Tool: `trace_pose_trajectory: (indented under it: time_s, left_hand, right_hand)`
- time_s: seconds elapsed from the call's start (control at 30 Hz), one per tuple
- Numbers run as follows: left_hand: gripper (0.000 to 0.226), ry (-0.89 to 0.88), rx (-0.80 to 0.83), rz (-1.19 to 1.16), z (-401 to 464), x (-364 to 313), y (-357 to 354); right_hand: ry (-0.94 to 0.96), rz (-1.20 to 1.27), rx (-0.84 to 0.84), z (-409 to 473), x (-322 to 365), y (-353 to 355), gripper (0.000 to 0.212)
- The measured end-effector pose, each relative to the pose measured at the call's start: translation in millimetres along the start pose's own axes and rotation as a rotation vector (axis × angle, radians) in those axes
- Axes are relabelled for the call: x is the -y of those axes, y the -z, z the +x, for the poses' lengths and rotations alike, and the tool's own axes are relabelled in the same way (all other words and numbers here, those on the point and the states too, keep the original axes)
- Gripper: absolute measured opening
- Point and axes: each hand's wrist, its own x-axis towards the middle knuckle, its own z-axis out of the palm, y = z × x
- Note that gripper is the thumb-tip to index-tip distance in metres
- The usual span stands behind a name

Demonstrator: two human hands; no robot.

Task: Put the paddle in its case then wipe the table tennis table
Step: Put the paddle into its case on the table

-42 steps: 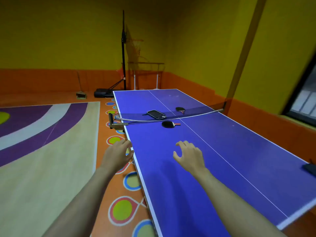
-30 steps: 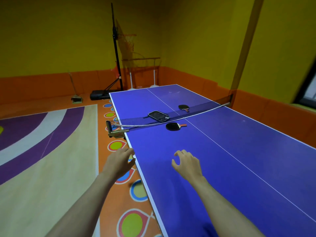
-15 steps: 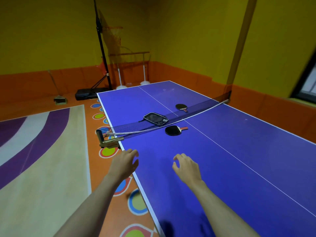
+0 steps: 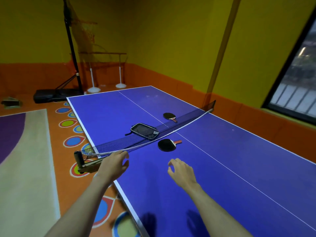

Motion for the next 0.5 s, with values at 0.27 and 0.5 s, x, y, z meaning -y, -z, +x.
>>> trace_pose_trajectory:
  time_s: [0.27, 0.5]
  left_hand:
    - [0.015, -0.083, 0.048, -0.018, 95, 42, -32]
    - [0.007, -0.111, 0.154, -0.025, 215, 58, -84]
  right_hand:
    - [-0.129, 0.023, 0.029, 87, -4, -36, 0.027]
    - [-0.225, 0.084, 0.003, 190, -28, -71, 0.024]
